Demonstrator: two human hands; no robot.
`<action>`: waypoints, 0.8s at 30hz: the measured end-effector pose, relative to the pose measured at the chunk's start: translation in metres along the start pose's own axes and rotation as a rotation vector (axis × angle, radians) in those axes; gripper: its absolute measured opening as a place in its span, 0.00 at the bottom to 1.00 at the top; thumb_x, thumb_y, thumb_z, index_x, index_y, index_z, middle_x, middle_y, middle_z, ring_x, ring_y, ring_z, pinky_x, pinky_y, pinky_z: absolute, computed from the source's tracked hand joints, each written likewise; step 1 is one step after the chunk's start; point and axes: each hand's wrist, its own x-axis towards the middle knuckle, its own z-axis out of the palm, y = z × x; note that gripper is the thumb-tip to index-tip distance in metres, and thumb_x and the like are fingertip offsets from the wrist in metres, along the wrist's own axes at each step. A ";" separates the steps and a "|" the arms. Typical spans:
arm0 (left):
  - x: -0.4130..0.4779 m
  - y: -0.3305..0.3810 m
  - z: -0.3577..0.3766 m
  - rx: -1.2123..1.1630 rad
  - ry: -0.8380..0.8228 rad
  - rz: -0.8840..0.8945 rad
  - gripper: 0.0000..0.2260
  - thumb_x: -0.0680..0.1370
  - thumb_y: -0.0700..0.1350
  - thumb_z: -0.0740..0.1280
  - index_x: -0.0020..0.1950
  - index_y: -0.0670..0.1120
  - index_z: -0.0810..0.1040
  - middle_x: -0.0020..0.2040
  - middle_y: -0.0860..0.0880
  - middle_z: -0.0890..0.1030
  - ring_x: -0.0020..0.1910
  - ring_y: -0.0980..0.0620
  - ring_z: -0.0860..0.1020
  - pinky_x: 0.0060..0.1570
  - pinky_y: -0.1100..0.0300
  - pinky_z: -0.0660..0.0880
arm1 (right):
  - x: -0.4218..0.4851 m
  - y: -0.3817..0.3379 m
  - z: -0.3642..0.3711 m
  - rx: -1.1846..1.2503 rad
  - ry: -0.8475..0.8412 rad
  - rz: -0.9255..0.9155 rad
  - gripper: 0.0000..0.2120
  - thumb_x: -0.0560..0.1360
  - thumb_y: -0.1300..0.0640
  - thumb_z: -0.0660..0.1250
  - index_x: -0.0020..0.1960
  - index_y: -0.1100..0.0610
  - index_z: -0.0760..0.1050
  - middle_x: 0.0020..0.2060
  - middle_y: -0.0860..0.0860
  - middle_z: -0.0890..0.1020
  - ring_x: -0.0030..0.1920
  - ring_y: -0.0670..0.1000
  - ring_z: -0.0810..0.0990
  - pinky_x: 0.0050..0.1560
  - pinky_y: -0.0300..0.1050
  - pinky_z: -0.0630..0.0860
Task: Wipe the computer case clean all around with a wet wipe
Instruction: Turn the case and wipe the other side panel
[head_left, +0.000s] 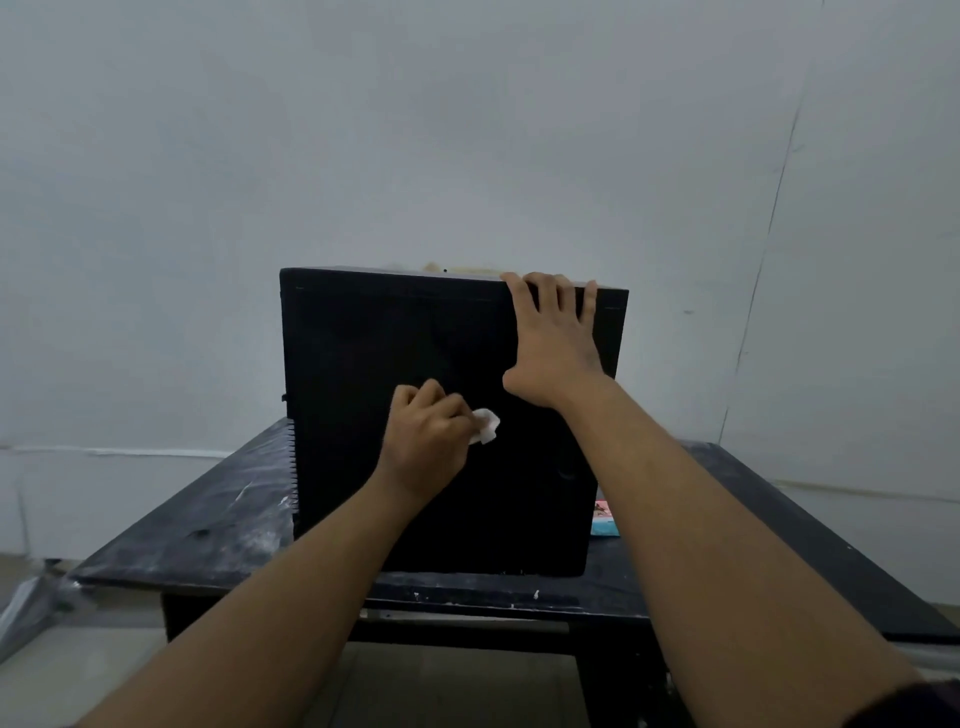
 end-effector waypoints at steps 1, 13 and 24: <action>0.007 -0.002 -0.004 0.009 0.032 -0.077 0.03 0.80 0.48 0.75 0.46 0.54 0.88 0.40 0.55 0.82 0.41 0.49 0.74 0.44 0.53 0.62 | 0.001 0.000 0.000 -0.012 -0.013 0.005 0.55 0.64 0.51 0.75 0.83 0.49 0.49 0.76 0.55 0.59 0.79 0.63 0.55 0.81 0.73 0.38; 0.018 -0.025 -0.016 0.076 0.062 -0.010 0.02 0.77 0.46 0.78 0.46 0.54 0.88 0.44 0.56 0.84 0.45 0.47 0.77 0.45 0.50 0.67 | 0.003 -0.008 0.003 -0.180 -0.083 0.044 0.66 0.64 0.38 0.79 0.85 0.50 0.38 0.79 0.59 0.52 0.81 0.67 0.49 0.80 0.77 0.44; 0.007 -0.024 -0.020 0.075 0.084 -0.159 0.05 0.78 0.47 0.78 0.52 0.50 0.87 0.51 0.51 0.84 0.52 0.44 0.76 0.47 0.48 0.70 | 0.010 -0.023 0.000 -0.178 -0.120 0.114 0.63 0.65 0.31 0.78 0.84 0.49 0.42 0.78 0.60 0.53 0.81 0.69 0.50 0.79 0.79 0.43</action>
